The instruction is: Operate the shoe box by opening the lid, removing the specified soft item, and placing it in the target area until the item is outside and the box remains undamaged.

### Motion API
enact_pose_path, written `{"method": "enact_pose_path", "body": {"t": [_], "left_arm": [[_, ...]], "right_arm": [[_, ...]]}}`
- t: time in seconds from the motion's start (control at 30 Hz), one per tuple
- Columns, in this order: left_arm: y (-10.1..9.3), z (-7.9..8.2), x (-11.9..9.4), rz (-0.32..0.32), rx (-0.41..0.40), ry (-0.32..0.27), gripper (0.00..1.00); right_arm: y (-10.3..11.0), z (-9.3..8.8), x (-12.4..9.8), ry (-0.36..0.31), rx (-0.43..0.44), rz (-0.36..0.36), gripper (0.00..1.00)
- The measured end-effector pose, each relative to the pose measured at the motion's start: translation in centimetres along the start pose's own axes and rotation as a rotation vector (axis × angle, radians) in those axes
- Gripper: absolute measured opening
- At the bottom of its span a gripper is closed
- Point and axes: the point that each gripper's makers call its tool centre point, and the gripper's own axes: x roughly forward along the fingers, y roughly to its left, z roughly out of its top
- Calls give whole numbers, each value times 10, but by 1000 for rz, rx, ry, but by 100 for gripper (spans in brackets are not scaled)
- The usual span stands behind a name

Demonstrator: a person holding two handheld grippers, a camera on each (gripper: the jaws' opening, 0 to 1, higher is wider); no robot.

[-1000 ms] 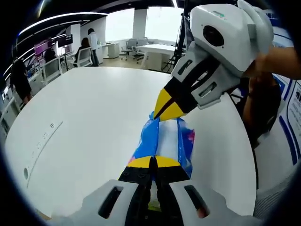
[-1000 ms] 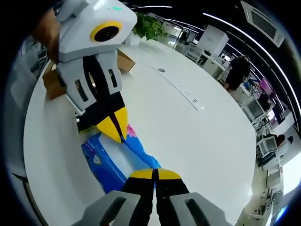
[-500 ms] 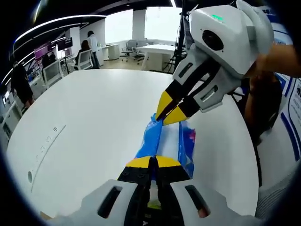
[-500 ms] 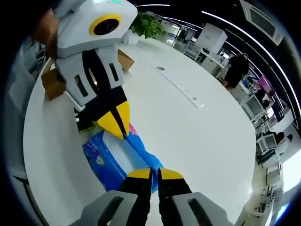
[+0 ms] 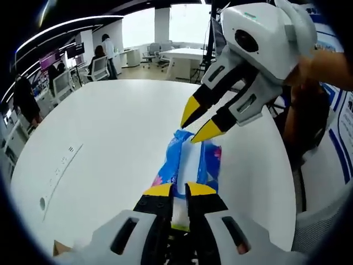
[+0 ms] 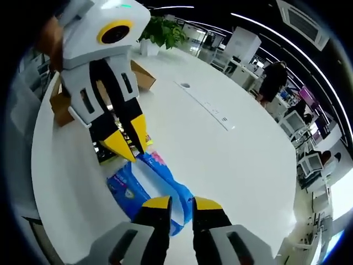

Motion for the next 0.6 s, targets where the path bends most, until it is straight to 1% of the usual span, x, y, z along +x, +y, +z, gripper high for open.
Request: {"method": "enact_pose_path", "body": {"t": [0.17, 0.27, 0.43, 0.6], "left_arm": [[-2, 0, -12, 20, -10, 0, 10], [-4, 0, -21, 34, -22, -5, 12], [-8, 0, -35, 46, -25, -11, 13], [-14, -5, -49, 54, -26, -8, 16]], "right_arm": [[4, 4, -6, -5, 5, 2, 15], [9, 9, -13, -11, 12, 3, 18], [15, 13, -20, -16, 29, 6, 22], [27, 18, -27, -24, 40, 12, 26]]}}
